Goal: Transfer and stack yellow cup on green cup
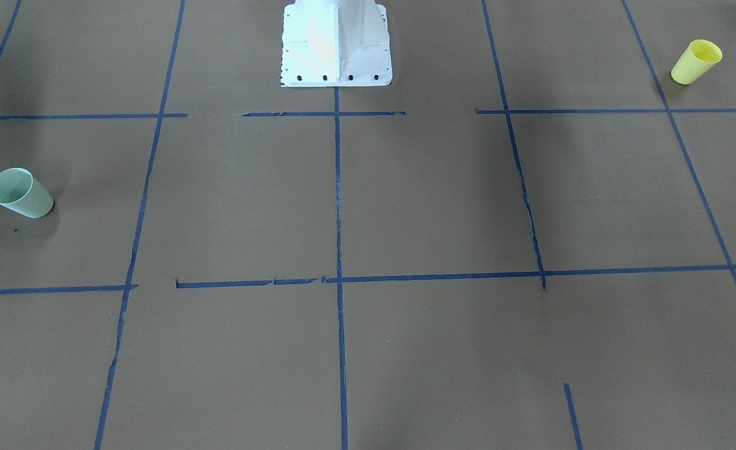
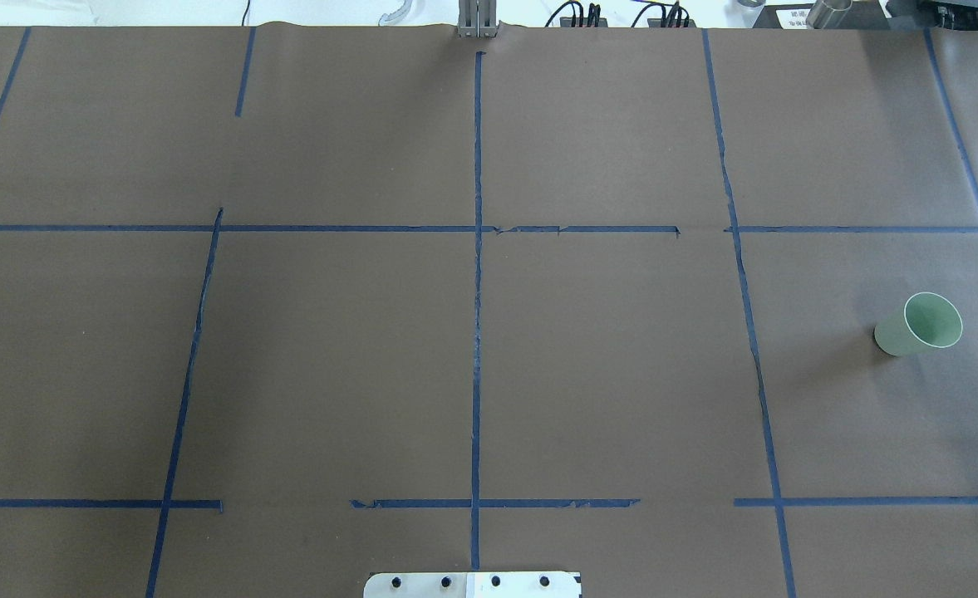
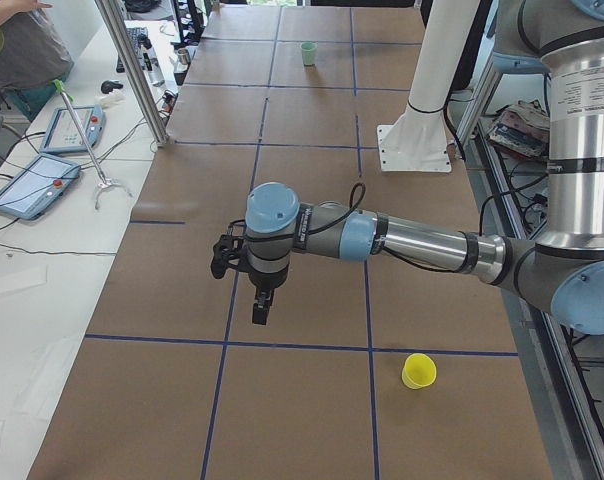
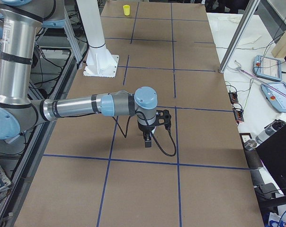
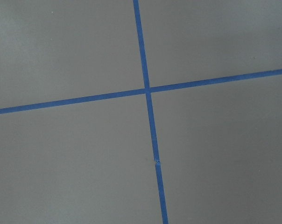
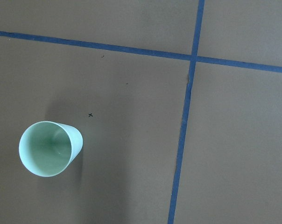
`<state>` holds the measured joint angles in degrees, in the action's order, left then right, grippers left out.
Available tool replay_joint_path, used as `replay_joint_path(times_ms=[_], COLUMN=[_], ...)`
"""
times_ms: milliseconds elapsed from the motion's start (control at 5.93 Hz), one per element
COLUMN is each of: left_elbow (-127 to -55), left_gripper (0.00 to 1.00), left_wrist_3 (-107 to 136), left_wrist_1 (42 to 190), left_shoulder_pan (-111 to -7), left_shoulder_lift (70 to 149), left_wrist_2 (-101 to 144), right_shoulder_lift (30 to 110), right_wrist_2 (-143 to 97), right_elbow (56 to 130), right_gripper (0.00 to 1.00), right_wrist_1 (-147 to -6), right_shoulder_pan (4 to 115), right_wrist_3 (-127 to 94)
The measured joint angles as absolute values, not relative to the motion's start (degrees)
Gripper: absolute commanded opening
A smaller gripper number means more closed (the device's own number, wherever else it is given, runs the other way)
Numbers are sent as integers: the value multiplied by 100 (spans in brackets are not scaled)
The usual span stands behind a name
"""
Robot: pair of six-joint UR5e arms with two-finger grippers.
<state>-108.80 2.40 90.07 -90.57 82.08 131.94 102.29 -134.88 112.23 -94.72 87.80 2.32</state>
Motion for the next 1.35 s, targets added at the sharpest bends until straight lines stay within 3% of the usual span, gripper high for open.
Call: replay_joint_path(times_ms=[337, 1012, 1349], left_elbow=[-11285, -11338, -11338], left_gripper=[100, 100, 100], left_wrist_3=[1852, 5739, 7398], left_wrist_1=[10041, 12592, 12886], left_shoulder_pan=[-8289, -5983, -4790], left_shoulder_lift=[7524, 6070, 5623], left_wrist_2=[12635, 10625, 9364], right_shoulder_lift=[10233, 10239, 10242], right_wrist_2=[-13491, -13491, -13491], right_elbow=[11224, 11224, 11224], right_gripper=[100, 100, 100], right_wrist_1=[-9466, -9466, -9466], right_shoulder_pan=[8782, 8780, 8780], right_wrist_3=[229, 220, 220])
